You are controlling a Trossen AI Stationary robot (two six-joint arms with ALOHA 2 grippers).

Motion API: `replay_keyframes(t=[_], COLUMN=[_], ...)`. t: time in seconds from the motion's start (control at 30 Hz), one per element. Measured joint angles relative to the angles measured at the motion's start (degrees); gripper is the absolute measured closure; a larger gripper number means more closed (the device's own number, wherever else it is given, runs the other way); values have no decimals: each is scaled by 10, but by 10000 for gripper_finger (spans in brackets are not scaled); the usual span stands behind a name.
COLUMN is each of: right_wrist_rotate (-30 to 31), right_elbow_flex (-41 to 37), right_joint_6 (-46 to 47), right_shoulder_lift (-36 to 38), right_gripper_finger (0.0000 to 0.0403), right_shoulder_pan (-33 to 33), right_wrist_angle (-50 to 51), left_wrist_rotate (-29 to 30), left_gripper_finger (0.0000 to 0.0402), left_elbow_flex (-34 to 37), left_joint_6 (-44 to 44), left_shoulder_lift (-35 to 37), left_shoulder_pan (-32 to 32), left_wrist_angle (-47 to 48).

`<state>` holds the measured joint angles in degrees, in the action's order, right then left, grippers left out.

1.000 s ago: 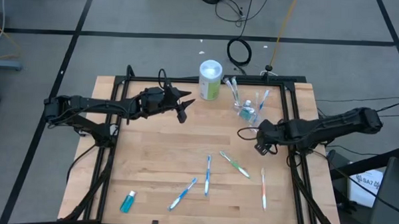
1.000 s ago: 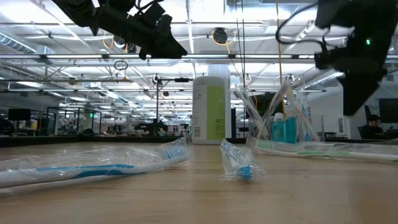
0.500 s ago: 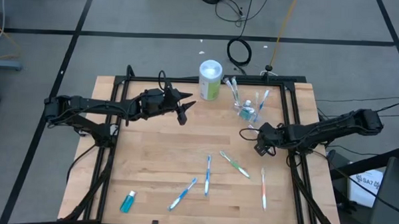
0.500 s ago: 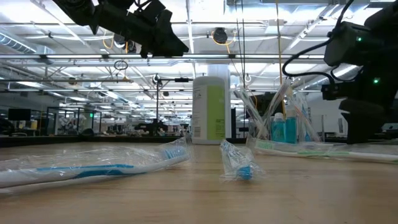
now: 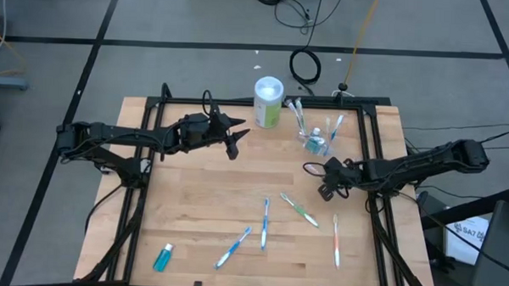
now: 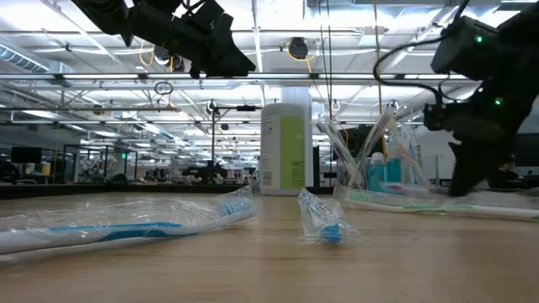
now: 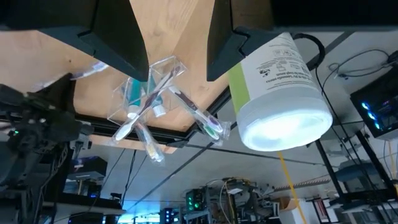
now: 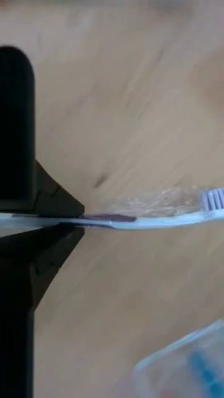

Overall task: Pick & Place toothbrushing station
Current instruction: Put the purple toothbrush into the transparent organizer

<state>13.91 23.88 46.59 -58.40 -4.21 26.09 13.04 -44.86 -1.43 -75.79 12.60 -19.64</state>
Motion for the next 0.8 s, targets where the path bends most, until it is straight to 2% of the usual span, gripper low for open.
replay_keyframes(t=[0.13, 0.27, 0.43, 0.53, 0.63, 0.8], right_wrist_rotate=[-5, -22, -29, 46, 149, 316], right_elbow_flex=[0, 0, 0, 1, 1, 1], right_joint_6=[-51, -102, -226, -313, -398, -395], right_shoulder_lift=[21, 58, 114, 146, 175, 198], right_gripper_finger=[366, 382, 388, 376, 376, 391], right_shoulder_pan=[1, 1, 1, 1, 1, 13], right_wrist_angle=[-98, -181, -307, -386, -395, -359], left_wrist_rotate=[0, 1, 1, 2, 2, 5], left_gripper_finger=[233, 233, 233, 233, 233, 234], left_elbow_flex=[0, 0, 0, 0, 0, 0], left_joint_6=[-2, -4, -13, -13, -13, -17], left_shoulder_lift=[0, 0, 0, 0, 0, 0], left_shoulder_pan=[0, 0, 0, 0, -3, -4], left_wrist_angle=[1, 5, 8, 8, 12, 15])
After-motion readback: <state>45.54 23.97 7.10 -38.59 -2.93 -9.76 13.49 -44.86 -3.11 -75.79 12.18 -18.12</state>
